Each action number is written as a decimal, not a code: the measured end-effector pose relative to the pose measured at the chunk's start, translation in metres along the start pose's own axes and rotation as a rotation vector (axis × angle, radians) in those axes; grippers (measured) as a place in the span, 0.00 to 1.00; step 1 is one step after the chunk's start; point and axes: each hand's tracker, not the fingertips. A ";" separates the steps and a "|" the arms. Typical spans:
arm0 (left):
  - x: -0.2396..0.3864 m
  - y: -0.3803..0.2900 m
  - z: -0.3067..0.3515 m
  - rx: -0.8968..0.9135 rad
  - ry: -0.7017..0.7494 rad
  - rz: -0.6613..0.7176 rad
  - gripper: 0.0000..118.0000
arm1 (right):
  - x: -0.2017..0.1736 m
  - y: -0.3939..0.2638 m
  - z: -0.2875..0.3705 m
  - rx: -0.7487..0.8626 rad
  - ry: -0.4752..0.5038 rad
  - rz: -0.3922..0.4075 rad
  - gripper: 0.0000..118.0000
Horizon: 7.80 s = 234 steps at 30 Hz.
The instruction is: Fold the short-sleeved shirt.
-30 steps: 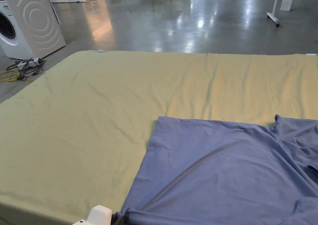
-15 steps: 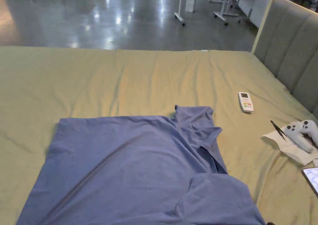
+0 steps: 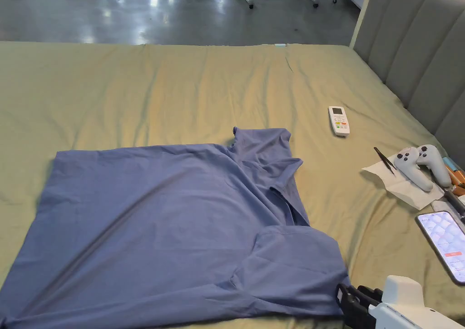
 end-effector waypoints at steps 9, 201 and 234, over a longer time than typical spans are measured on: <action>-0.009 -0.008 0.001 0.039 -0.020 0.009 0.12 | 0.001 -0.008 0.005 0.021 0.027 0.007 0.03; 0.092 0.003 0.261 0.781 -0.059 0.110 0.08 | -0.148 0.017 0.186 0.512 0.262 0.206 0.15; -0.054 0.209 -0.079 0.132 -0.165 0.431 0.66 | -0.111 0.008 0.095 0.192 0.135 0.108 0.00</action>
